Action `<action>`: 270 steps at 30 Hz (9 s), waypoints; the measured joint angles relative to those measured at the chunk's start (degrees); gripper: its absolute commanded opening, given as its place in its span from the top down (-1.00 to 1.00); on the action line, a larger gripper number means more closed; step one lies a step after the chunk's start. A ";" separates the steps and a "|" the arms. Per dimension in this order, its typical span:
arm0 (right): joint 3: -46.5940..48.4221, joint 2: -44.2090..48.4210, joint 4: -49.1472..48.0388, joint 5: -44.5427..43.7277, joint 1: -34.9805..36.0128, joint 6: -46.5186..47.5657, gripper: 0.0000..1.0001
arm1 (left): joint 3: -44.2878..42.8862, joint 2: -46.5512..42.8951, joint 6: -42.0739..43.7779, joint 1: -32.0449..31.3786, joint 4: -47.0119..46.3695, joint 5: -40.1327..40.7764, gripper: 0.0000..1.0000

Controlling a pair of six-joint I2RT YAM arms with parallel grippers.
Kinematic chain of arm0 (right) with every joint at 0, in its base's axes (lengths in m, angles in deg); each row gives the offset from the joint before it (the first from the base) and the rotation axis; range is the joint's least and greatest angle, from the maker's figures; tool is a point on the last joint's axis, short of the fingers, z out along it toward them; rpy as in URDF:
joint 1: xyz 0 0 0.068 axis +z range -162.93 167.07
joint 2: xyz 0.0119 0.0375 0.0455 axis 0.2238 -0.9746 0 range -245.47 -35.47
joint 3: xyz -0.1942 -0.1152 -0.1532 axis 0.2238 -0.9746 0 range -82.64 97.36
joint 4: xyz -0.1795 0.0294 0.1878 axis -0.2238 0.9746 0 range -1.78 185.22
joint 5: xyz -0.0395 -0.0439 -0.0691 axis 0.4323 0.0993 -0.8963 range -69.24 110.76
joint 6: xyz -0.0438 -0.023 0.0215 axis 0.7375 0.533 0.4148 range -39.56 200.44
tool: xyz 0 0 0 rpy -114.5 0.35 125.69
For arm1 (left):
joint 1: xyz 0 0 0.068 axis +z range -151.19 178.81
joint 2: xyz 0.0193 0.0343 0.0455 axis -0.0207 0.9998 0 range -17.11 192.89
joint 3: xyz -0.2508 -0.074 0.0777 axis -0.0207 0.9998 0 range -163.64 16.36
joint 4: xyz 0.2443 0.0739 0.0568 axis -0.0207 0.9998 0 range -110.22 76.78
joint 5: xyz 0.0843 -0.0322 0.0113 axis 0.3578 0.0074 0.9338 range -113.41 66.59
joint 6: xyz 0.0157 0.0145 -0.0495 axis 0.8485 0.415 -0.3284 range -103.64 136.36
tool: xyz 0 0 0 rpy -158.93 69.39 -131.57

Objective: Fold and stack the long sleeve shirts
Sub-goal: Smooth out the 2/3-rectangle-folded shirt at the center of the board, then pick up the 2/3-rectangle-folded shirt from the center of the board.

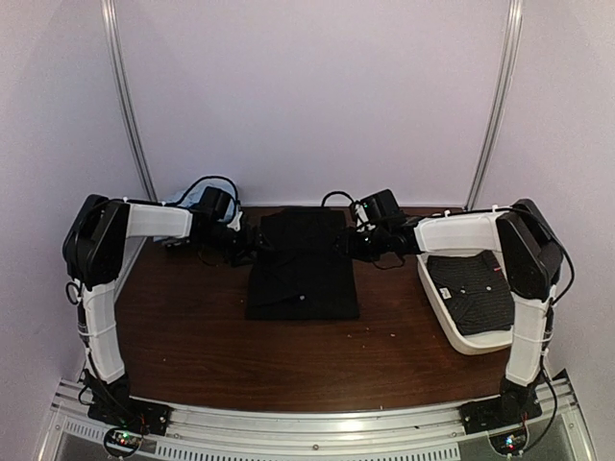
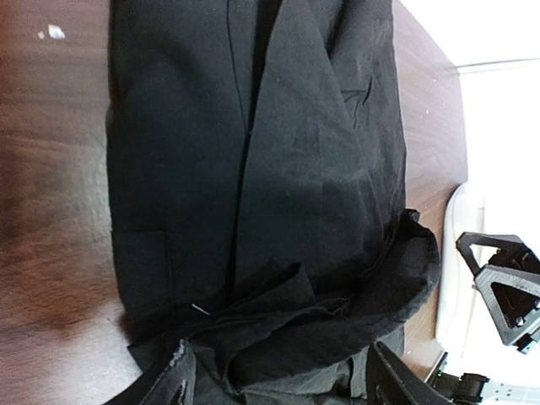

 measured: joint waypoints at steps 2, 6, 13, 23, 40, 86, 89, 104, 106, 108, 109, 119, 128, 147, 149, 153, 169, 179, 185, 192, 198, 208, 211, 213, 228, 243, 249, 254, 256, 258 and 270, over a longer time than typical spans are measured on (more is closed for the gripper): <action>-0.50 1.14 0.61 -0.44 0.50 0.94 -0.13 | 0.00 -0.81 0.83 0.26 0.48 0.83 -0.45; -0.55 2.36 0.79 -0.33 2.97 2.69 0.11 | 0.07 -3.04 2.40 0.74 1.46 2.80 -0.44; 5.20 -2.51 2.01 3.06 8.87 5.16 0.51 | 4.00 -9.44 4.09 0.83 2.40 5.79 -0.24; 22.73 -18.27 5.01 8.76 11.61 6.95 0.60 | 19.98 -19.74 4.37 0.83 2.93 6.56 -0.15; 39.21 -31.41 8.96 10.05 5.95 2.29 0.29 | 24.92 -22.23 3.13 -4.20 1.55 5.09 -0.15; 0.17 9.99 3.61 -2.82 6.38 4.17 0.07 | -9.14 6.05 -1.70 -6.36 -3.43 4.92 0.53; -1.38 10.60 3.56 -3.76 6.38 4.15 0.06 | -10.67 8.24 -0.76 -6.29 -2.99 5.29 0.13; 4.39 3.19 3.93 -3.15 10.43 4.33 0.05 | -13.79 7.28 2.08 -4.24 -1.60 6.38 -0.19; 6.40 0.72 3.82 -2.01 10.99 4.44 0.12 | -13.05 6.01 2.14 -3.74 -1.62 6.80 -0.04; 8.39 -1.81 3.76 -0.85 11.21 4.87 0.24 | -11.54 4.22 2.23 -3.39 -1.68 7.10 0.14; 9.31 -2.99 3.72 -0.33 11.21 5.33 0.30 | -10.40 3.06 2.32 -3.06 -1.70 7.21 0.23; 18.40 -17.42 2.54 6.82 7.78 5.53 0.50 | 3.98 -4.17 3.04 -2.69 -2.40 8.17 0.89; 20.70 -21.81 0.96 9.97 5.14 2.64 0.50 | 2.25 0.46 4.39 -2.58 -3.52 8.17 0.95; 7.96 -15.52 -4.31 11.76 -2.47 2.60 0.45 | -2.75 7.91 4.68 0.20 -4.74 8.55 0.96; 6.71 -15.02 -5.75 12.04 -3.48 2.49 0.45 | -2.84 7.96 4.68 0.22 -4.68 8.55 0.94; 4.37 -14.27 -8.02 12.87 -4.94 2.38 0.44 | -3.89 8.50 4.76 0.31 -4.68 8.61 0.89; 2.27 -12.17 -7.74 13.22 -5.42 2.86 0.28 | -12.00 13.05 6.47 1.86 -1.79 10.47 0.77; 1.49 -6.99 -2.47 10.51 -5.68 5.51 0.17 | -12.39 11.72 8.28 2.16 1.53 11.58 0.49; -3.48 -0.39 -1.05 9.49 -5.64 5.66 0.17 | -3.96 3.85 8.46 2.23 2.12 11.41 0.45; -13.90 9.18 -1.57 8.24 -3.74 5.20 0.15 | 10.10 -8.09 8.26 2.23 0.66 9.07 0.45; -23.04 14.38 -2.05 7.82 0.85 3.10 0.17 | 21.81 -16.09 6.75 1.66 -0.83 5.95 0.45; -24.98 14.10 -4.59 7.56 8.00 -0.83 0.23 | 30.73 -18.49 2.73 -4.76 -5.03 2.80 0.45; -26.18 13.84 -6.69 7.56 8.00 -1.99 0.23 | 31.39 -18.49 1.90 -5.51 -5.92 2.71 0.46; -27.39 13.66 -7.34 7.56 8.00 -2.36 0.23 | 31.71 -18.47 1.57 -5.62 -6.60 2.73 0.46; -36.28 17.40 -9.22 6.14 8.00 -4.63 0.24 | 34.60 -20.90 2.05 -5.84 -4.37 5.60 0.46; -38.64 18.97 -10.73 3.04 7.56 -6.84 0.30 | 37.07 -23.78 2.75 -5.84 -3.76 6.75 0.45; -37.35 16.96 -12.66 3.04 7.39 -6.82 0.34 | 36.98 -22.45 2.75 -6.49 -5.95 5.31 0.45; -36.89 16.11 -13.42 3.10 6.84 -6.69 0.38 | 36.76 -21.49 2.71 -7.06 -7.52 4.52 0.46; -36.83 15.89 -13.81 3.19 6.80 -6.67 0.39 | 36.57 -21.14 2.71 -7.06 -7.82 4.28 0.46; -36.74 15.56 -14.21 3.28 6.80 -6.62 0.40 | 36.26 -20.79 2.69 -7.06 -7.91 4.17 0.46; -35.78 14.10 -15.19 3.74 6.49 -6.36 0.67 | 34.88 -19.26 2.25 -7.50 -8.00 4.35 0.89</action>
